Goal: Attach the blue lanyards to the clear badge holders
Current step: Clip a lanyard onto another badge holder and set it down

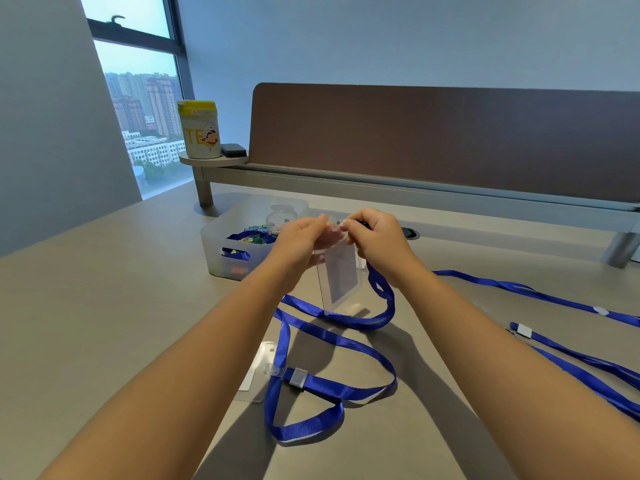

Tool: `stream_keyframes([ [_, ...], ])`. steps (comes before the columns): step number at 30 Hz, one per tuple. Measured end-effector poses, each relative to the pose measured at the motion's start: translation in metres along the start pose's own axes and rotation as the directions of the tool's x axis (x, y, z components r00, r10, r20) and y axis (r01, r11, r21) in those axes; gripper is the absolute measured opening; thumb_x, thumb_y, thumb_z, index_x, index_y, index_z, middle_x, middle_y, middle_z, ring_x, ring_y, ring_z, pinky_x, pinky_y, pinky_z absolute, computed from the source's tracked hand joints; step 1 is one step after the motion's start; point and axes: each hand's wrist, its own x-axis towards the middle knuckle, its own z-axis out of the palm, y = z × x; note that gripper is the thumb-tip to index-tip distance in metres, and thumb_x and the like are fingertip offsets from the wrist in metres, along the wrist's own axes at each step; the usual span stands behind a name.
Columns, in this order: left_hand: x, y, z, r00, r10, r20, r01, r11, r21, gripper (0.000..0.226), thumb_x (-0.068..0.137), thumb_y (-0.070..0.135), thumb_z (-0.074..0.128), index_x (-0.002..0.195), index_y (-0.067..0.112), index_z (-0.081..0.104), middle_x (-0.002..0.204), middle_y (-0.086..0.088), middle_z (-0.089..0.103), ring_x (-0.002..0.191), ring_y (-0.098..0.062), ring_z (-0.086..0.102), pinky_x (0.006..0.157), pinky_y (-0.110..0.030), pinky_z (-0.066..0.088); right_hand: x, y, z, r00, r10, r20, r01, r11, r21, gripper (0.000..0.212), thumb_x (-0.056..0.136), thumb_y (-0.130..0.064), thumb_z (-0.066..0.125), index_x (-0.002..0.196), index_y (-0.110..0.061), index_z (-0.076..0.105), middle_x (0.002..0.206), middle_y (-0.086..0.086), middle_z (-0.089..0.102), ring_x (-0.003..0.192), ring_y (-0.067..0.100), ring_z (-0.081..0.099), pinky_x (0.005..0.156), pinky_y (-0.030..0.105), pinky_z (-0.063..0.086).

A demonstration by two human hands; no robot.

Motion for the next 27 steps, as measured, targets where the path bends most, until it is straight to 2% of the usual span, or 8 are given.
stream_keyframes([
  [3, -0.003, 0.002, 0.000, 0.993, 0.089, 0.084, -0.093, 0.995, 0.042, 0.031, 0.093, 0.023, 0.043, 0.116, 0.004, 0.052, 0.092, 0.004, 0.057, 0.090, -0.013, 0.054, 0.072, -0.020, 0.045, 0.006, -0.006, -0.009, 0.987, 0.148, 0.058, -0.157, 0.963, 0.217, 0.025, 0.094, -0.011, 0.045, 0.071, -0.016, 0.055, 0.062, 0.000, 0.050, 0.050, 0.007, 0.041, 0.047, 0.015, 0.037],
  [6, -0.004, 0.000, 0.003, 0.981, 0.171, 0.089, -0.187, 0.956, 0.227, 0.034, 0.090, 0.010, 0.049, 0.123, 0.004, 0.047, 0.100, -0.001, 0.054, 0.097, -0.018, 0.050, 0.086, -0.031, 0.045, 0.012, -0.017, -0.020, 0.968, 0.225, 0.110, -0.249, 0.902, 0.352, 0.024, 0.092, -0.010, 0.047, 0.070, -0.013, 0.056, 0.059, 0.000, 0.048, 0.038, 0.004, 0.036, 0.038, 0.013, 0.033],
  [10, 0.002, -0.003, 0.004, 0.957, 0.277, -0.092, -0.219, 0.889, 0.402, 0.026, 0.092, 0.014, 0.046, 0.114, 0.002, 0.052, 0.118, -0.017, 0.058, 0.105, -0.032, 0.054, 0.082, -0.039, 0.049, 0.017, -0.023, -0.034, 0.966, 0.245, 0.085, -0.257, 0.948, 0.191, 0.028, 0.091, -0.014, 0.051, 0.065, -0.011, 0.056, 0.058, 0.002, 0.044, 0.047, 0.009, 0.030, 0.041, 0.017, 0.030],
  [12, 0.003, -0.004, 0.004, 0.899, 0.417, -0.137, -0.270, 0.772, 0.576, 0.024, 0.091, 0.017, 0.048, 0.108, 0.001, 0.054, 0.118, -0.019, 0.061, 0.102, -0.032, 0.059, 0.074, -0.033, 0.050, 0.017, -0.019, -0.037, 0.976, 0.214, 0.042, -0.215, 0.976, 0.028, 0.023, 0.091, -0.017, 0.052, 0.075, -0.003, 0.062, 0.058, 0.002, 0.044, 0.050, 0.011, 0.031, 0.045, 0.020, 0.030],
  [15, -0.002, -0.002, 0.008, 0.781, 0.625, -0.020, -0.332, 0.441, 0.834, 0.023, 0.091, 0.017, 0.049, 0.106, 0.002, 0.057, 0.108, -0.021, 0.067, 0.091, -0.033, 0.065, 0.063, -0.030, 0.049, 0.018, -0.010, -0.040, 0.991, 0.127, -0.036, -0.132, 0.973, -0.191, 0.026, 0.091, -0.015, 0.050, 0.096, 0.005, 0.067, 0.062, 0.005, 0.051, 0.055, 0.014, 0.036, 0.053, 0.026, 0.033],
  [19, -0.002, 0.000, 0.012, 0.661, 0.731, 0.170, -0.397, 0.149, 0.905, 0.011, 0.070, 0.004, 0.072, 0.078, 0.000, 0.065, 0.056, -0.018, 0.068, 0.041, -0.029, 0.063, 0.039, -0.026, 0.048, 0.021, 0.005, -0.044, 0.997, 0.059, -0.055, -0.078, 0.876, -0.475, 0.028, 0.090, -0.012, 0.047, 0.096, 0.006, 0.068, 0.095, 0.028, 0.067, 0.070, 0.024, 0.045, 0.064, 0.034, 0.039],
  [23, -0.004, 0.002, 0.018, 0.678, 0.718, 0.156, -0.392, 0.174, 0.903, 0.012, 0.073, 0.010, 0.070, 0.079, 0.001, 0.064, 0.059, -0.018, 0.069, 0.044, -0.029, 0.064, 0.040, -0.022, 0.044, 0.015, 0.013, -0.042, 0.997, 0.066, 0.039, -0.023, 0.740, -0.672, 0.028, 0.092, -0.015, 0.044, 0.099, -0.001, 0.067, 0.087, 0.019, 0.064, 0.072, 0.024, 0.052, 0.065, 0.031, 0.044],
  [27, -0.005, 0.001, 0.021, 0.812, 0.582, 0.028, -0.280, 0.347, 0.895, 0.027, 0.093, 0.019, 0.044, 0.115, 0.005, 0.052, 0.115, -0.019, 0.063, 0.099, -0.032, 0.063, 0.072, -0.032, 0.052, 0.007, 0.028, -0.043, 0.996, 0.059, 0.071, 0.006, 0.727, -0.686, 0.027, 0.095, -0.018, 0.039, 0.107, -0.008, 0.060, 0.107, 0.012, 0.065, 0.092, 0.027, 0.059, 0.082, 0.040, 0.051],
])
